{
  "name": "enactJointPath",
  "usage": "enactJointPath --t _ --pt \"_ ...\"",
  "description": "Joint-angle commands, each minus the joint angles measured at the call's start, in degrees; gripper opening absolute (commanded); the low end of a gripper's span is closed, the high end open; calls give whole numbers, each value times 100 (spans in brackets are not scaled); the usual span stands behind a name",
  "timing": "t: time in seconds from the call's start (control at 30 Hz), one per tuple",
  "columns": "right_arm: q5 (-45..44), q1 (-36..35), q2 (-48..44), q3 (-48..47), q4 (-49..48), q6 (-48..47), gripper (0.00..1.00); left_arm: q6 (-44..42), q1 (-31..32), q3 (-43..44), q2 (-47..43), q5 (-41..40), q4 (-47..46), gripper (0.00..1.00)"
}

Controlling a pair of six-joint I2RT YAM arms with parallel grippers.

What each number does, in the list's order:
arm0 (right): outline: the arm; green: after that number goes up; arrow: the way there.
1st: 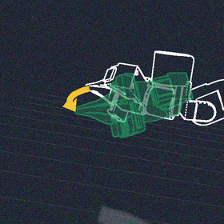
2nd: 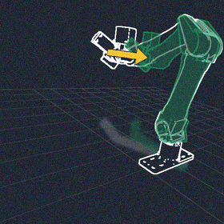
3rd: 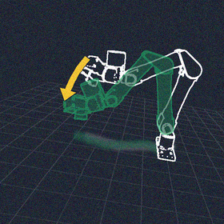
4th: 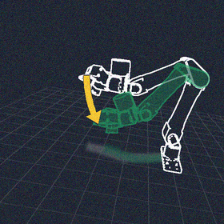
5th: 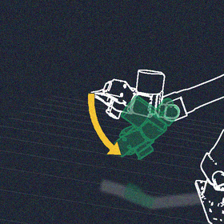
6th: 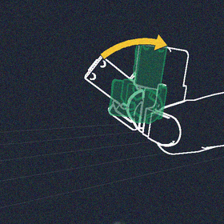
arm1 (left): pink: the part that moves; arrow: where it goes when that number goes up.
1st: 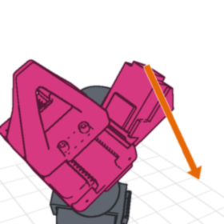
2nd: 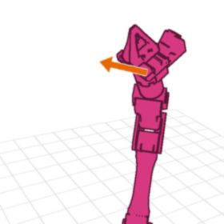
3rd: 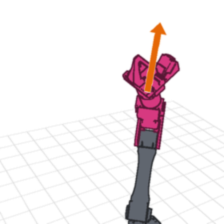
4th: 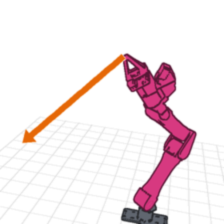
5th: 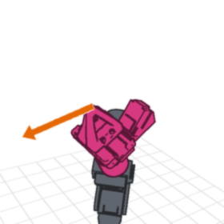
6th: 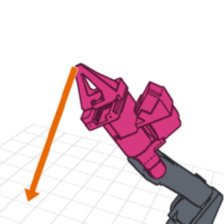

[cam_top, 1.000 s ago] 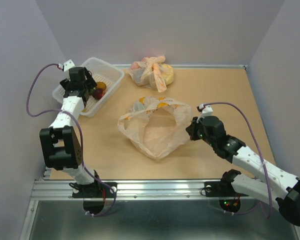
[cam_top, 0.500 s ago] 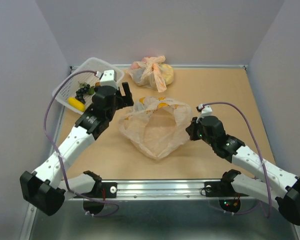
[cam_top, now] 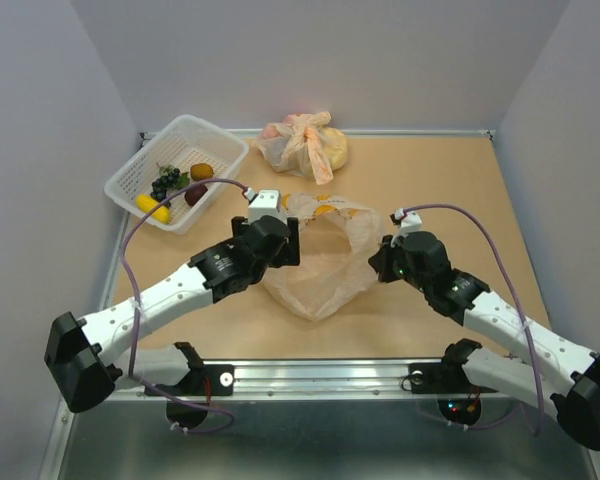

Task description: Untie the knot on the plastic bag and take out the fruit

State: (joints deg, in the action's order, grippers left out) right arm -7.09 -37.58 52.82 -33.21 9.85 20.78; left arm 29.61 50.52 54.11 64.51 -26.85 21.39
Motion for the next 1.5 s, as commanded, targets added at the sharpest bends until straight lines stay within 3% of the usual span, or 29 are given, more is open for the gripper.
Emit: enactJointPath --t 0.0,0.17,0.37,0.57,0.6,0.67,0.7,0.77,0.8,0.83,1.0,1.27,1.47 --pt "147 -21 -254 -142 -167 -47 0 379 221 -32 263 -742 156 96" --pt "296 -21 -395 -54 -176 102 0 659 414 231 1317 -1109 225 96" --pt "358 -21 -316 25 -308 85 0 2089 494 627 2723 -2217 937 96" --pt "437 -21 -280 51 -492 93 0 2814 494 996 3761 -2597 1290 93" --pt "402 -21 -316 121 -527 111 0 2814 494 988 3797 -2623 1202 89" --pt "393 -21 -430 166 -598 172 0 2884 485 970 3788 -2527 1069 71" --pt "402 -12 -474 166 -598 164 0 2919 494 996 3745 -2483 1069 55" --pt "437 -21 -614 166 -589 155 0 2832 494 944 3534 -2396 921 38" --pt "454 -21 -676 175 -598 138 1 2805 502 909 3455 -2351 876 8" --pt "437 -21 -737 183 -589 103 0 2753 511 900 3289 -2308 832 0" --pt "287 -21 -791 219 -589 41 0 2647 862 1092 2866 -2386 1103 0" --pt "86 -21 -571 306 -624 172 1 2805 1434 2559 2409 -2887 2993 0" --pt "-11 -21 -457 342 -668 137 1 3041 1908 3001 2417 -2660 3240 0"
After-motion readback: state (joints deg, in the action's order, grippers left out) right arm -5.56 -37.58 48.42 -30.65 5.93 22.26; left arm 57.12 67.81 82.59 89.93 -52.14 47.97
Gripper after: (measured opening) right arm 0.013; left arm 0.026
